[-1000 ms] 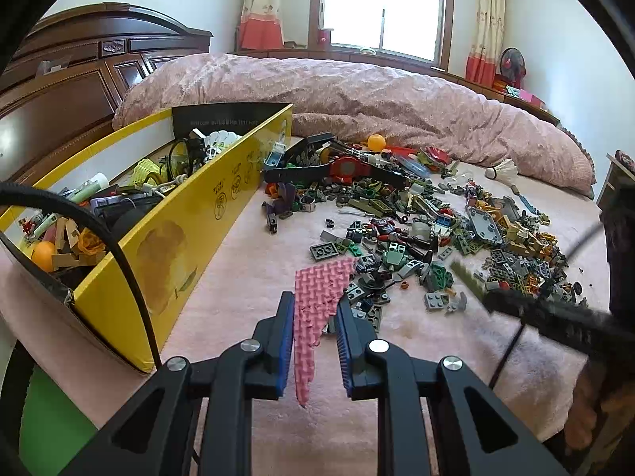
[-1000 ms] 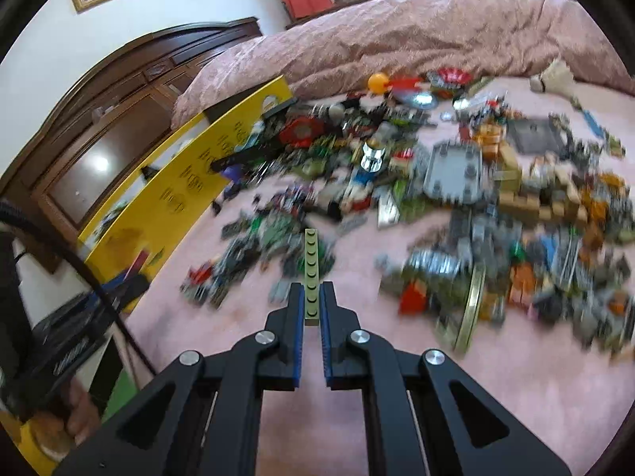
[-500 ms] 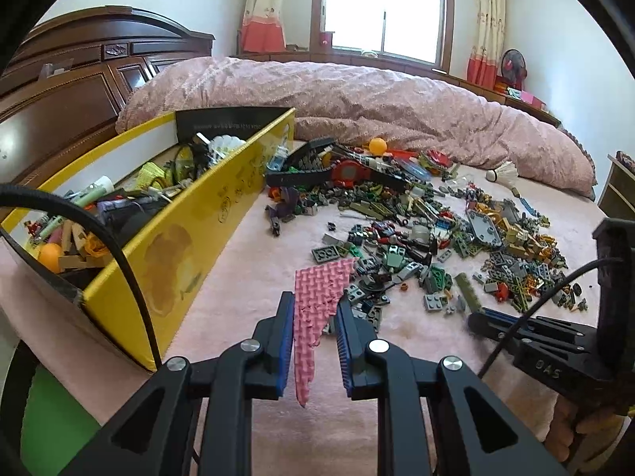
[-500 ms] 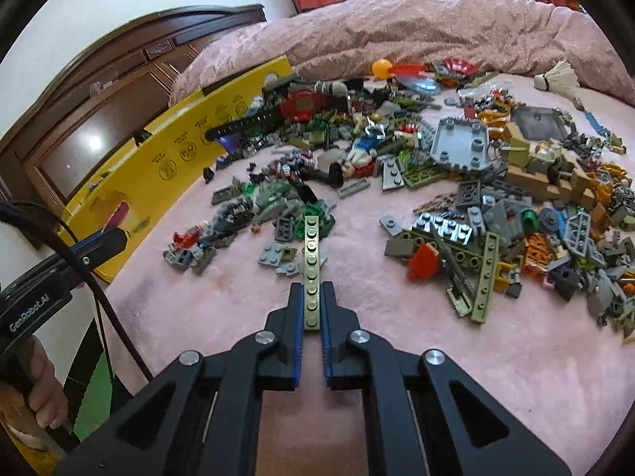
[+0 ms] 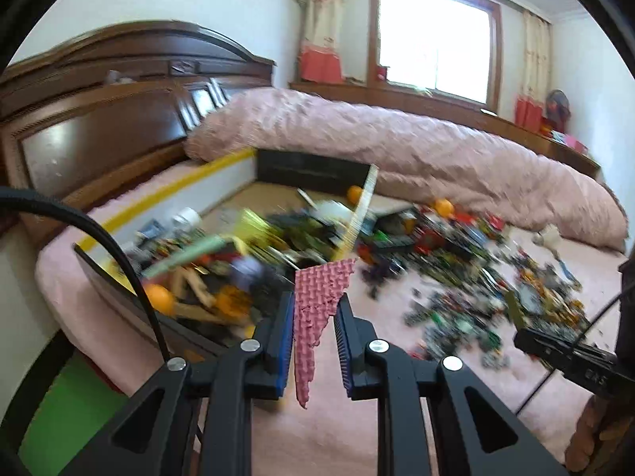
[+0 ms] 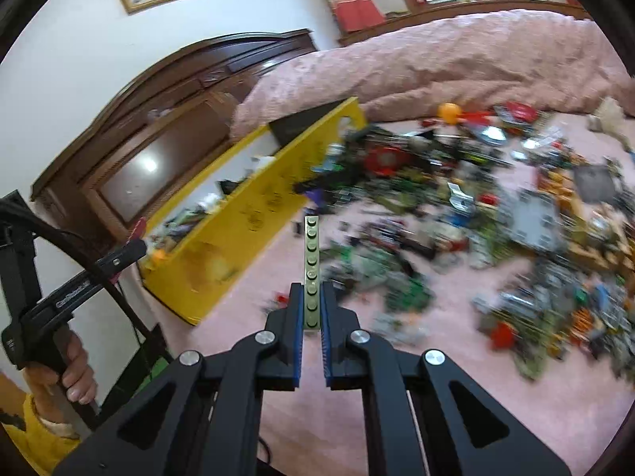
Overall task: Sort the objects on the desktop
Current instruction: 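Carry both pieces over the yellow box and open both tools to drop them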
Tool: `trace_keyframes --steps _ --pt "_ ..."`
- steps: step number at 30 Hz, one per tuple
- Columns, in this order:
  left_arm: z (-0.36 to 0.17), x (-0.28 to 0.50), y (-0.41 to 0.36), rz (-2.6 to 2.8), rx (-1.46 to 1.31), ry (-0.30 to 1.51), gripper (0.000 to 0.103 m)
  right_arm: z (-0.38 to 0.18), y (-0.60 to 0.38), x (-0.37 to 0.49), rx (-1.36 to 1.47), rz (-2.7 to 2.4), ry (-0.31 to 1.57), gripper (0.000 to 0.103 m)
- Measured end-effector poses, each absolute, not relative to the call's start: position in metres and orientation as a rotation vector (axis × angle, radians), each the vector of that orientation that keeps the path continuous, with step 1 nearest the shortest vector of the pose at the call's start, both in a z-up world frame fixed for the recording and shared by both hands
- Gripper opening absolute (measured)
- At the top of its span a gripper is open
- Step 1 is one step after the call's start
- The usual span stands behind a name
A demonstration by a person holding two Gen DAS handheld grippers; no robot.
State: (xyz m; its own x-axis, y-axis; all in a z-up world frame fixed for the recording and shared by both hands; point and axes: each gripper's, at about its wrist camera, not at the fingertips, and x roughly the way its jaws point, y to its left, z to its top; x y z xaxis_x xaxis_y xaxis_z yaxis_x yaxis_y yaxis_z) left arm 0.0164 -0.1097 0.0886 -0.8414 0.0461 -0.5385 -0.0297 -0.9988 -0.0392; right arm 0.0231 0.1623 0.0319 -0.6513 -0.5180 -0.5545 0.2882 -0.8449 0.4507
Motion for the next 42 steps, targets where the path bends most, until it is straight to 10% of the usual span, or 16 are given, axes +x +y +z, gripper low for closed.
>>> trace_keyframes --steps 35,39,42 --pt "0.059 -0.118 -0.247 3.221 -1.057 -0.049 0.020 0.042 -0.047 -0.074 0.952 -2.184 -0.346 0.008" --pt "0.057 -0.121 -0.246 3.237 -1.069 -0.008 0.053 0.042 -0.055 -0.076 0.938 -2.189 -0.319 0.010" --pt "0.054 -0.121 -0.244 3.270 -1.083 0.033 0.054 0.042 -0.057 -0.073 0.927 -2.184 -0.305 0.029"
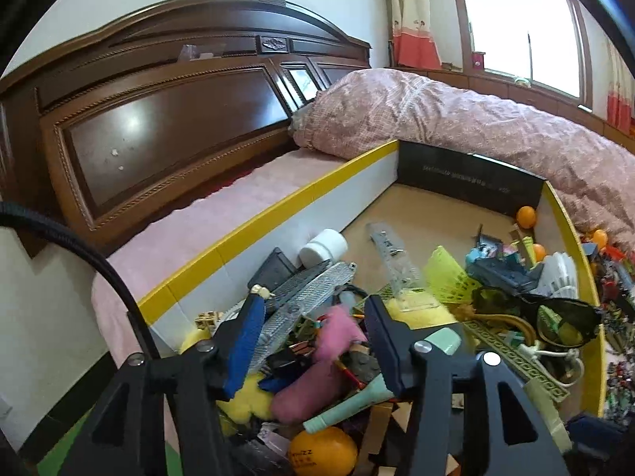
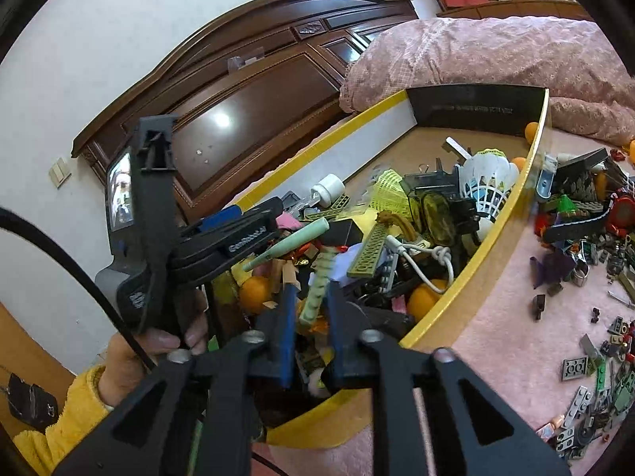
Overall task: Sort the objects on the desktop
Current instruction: 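Carry both pieces over the yellow box and open both tools to drop them, then move both tools back over the brick pile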
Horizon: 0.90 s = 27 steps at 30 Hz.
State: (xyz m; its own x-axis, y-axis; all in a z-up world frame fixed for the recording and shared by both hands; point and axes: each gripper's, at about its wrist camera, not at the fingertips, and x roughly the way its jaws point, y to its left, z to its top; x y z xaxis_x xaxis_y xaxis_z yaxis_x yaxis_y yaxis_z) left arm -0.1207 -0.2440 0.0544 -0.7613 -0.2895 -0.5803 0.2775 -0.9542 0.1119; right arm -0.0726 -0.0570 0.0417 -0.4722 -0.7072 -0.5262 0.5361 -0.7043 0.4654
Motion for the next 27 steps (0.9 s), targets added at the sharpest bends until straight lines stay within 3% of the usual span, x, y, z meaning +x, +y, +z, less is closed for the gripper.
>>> trace_keyframes --steps 1,3,15,27 --pt "0.053 -0.121 -0.244 -2.689 0.898 -0.026 0.054 0.042 -0.057 -0.071 0.917 -2.185 -0.301 0.037" --pt "0.053 -0.120 -0.245 -2.683 0.904 -0.009 0.054 0.045 -0.054 -0.064 0.886 -2.188 -0.299 0.045" --pt "0.066 -0.100 -0.226 -2.741 0.914 0.086 0.054 0.062 -0.017 -0.028 0.824 -2.219 -0.274 0.060" --pt "0.086 -0.051 -0.145 -2.934 0.914 0.118 0.054 0.042 0.097 0.029 0.958 -2.389 -0.178 0.060"
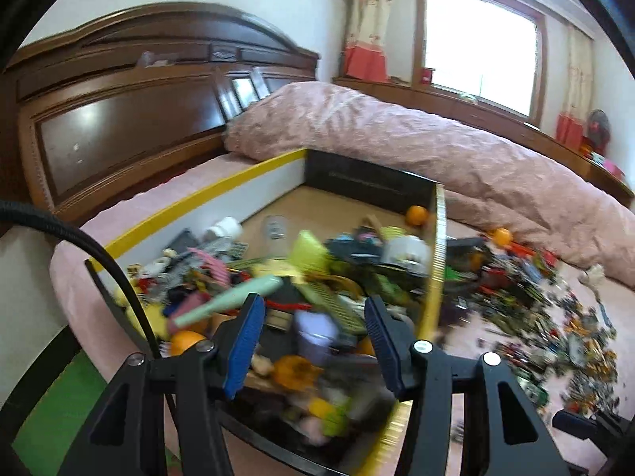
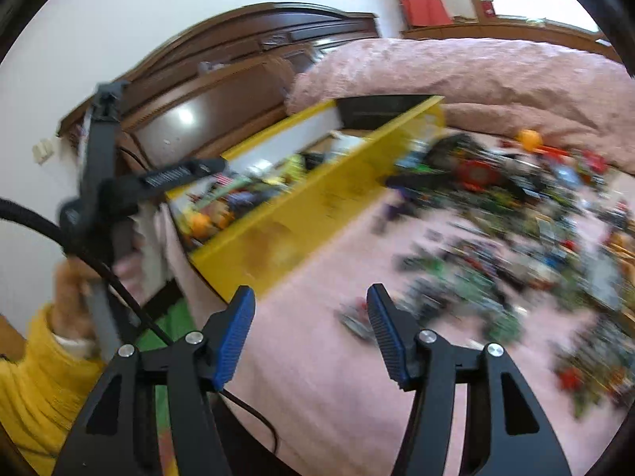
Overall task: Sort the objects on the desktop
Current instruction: 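Move both tools back over the brick pile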
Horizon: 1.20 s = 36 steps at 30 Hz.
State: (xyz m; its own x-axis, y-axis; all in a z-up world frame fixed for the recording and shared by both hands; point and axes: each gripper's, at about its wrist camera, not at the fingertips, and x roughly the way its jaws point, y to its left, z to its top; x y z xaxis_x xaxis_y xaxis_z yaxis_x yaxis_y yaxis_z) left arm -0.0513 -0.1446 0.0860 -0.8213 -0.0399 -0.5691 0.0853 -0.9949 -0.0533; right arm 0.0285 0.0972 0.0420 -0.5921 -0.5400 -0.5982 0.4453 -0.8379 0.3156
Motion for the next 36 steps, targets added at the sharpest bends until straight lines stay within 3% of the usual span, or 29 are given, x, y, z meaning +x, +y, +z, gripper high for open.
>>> trace_keyframes --steps 10,12,14,23,27,36 --pt "0.081 -0.025 -0.031 -3.130 1.003 0.017 0.054 0.009 0.209 0.091 1.049 -2.720 -0.010 0.072" --pt "0.076 -0.020 -0.006 -3.166 1.029 -0.006 0.062 0.001 0.223 0.100 1.051 -2.784 0.067 0.074" --pt "0.068 -0.017 0.022 -3.206 1.069 -0.035 0.064 -0.005 0.233 0.106 1.056 -2.816 0.102 0.075" --pt "0.026 -0.024 0.139 -3.339 1.160 -0.264 0.064 -0.027 0.269 0.118 1.061 -2.879 0.065 0.079" --pt "0.006 -0.044 0.159 -3.299 1.157 -0.341 0.064 -0.036 0.279 0.122 1.048 -2.889 0.033 0.084" --pt "-0.018 -0.092 0.145 -3.151 1.256 -0.264 0.064 -0.043 0.283 0.123 1.013 -2.875 -0.033 0.094"
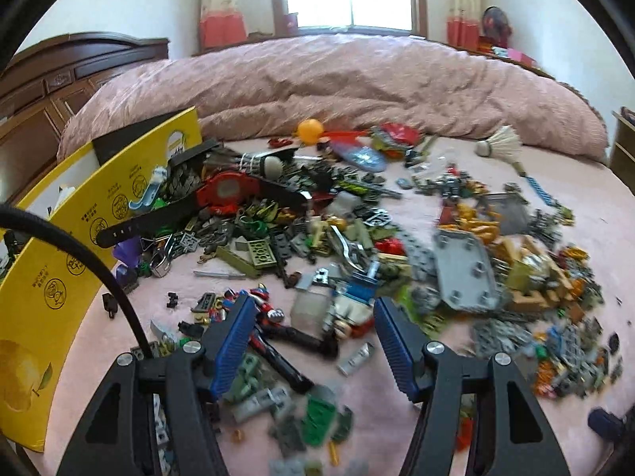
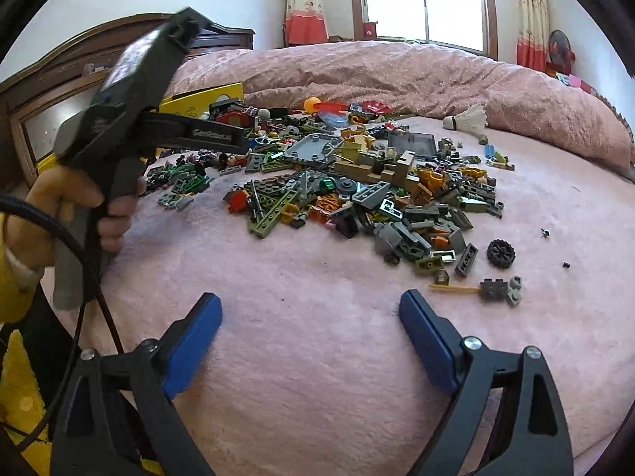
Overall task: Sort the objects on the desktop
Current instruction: 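Move both tools back over the brick pile, then grasp the white-and-blue minifigure with the left tool and lift it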
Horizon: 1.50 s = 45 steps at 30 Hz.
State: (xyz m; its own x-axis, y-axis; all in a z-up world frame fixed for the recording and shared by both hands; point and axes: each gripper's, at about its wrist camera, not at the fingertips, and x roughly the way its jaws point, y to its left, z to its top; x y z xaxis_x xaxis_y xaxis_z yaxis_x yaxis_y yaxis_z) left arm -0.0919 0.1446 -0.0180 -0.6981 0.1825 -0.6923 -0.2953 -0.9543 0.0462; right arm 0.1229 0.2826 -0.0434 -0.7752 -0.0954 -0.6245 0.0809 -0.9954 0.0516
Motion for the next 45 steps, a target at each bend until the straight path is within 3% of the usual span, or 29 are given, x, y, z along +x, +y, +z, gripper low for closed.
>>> trace_keyframes --steps 5,6,7,9,13,24,27,31,40,43,45 --pt "-0.021 -0.109 0.159 2.585 -1.093 0.224 0.063 -0.044 0.285 0.122 1.007 -2.858 -0.077 0.097" --pt "-0.021 -0.109 0.162 2.564 -1.093 0.230 0.051 -0.044 0.285 0.122 1.005 -2.858 -0.078 0.097" --pt "-0.021 -0.109 0.166 2.542 -1.090 0.241 0.032 -0.044 0.285 0.122 1.004 -2.859 -0.073 0.097" --pt "-0.022 -0.107 0.172 2.512 -1.096 0.261 0.023 -0.045 0.283 0.122 1.004 -2.862 -0.064 0.098" --pt "-0.017 -0.086 0.169 2.424 -1.072 0.225 0.020 -0.045 0.283 0.122 1.004 -2.863 -0.065 0.098" --pt "-0.023 -0.003 0.133 2.255 -1.130 0.170 0.021 -0.043 0.287 0.122 0.996 -2.859 -0.125 0.098" --pt "-0.028 0.011 0.122 2.275 -1.126 0.176 0.036 -0.043 0.288 0.123 0.992 -2.861 -0.147 0.098" --pt "-0.029 0.020 0.111 2.306 -1.088 0.177 0.043 -0.044 0.286 0.124 0.990 -2.875 -0.137 0.098" --pt "-0.031 0.016 0.082 2.506 -1.066 0.193 0.046 -0.047 0.276 0.123 1.002 -2.912 -0.050 0.102" --pt "-0.028 0.015 0.063 2.519 -1.087 0.052 0.050 -0.048 0.277 0.123 1.000 -2.913 -0.055 0.103" --pt "-0.025 0.017 0.057 2.482 -1.079 -0.056 0.061 -0.048 0.276 0.122 1.001 -2.918 -0.052 0.103"
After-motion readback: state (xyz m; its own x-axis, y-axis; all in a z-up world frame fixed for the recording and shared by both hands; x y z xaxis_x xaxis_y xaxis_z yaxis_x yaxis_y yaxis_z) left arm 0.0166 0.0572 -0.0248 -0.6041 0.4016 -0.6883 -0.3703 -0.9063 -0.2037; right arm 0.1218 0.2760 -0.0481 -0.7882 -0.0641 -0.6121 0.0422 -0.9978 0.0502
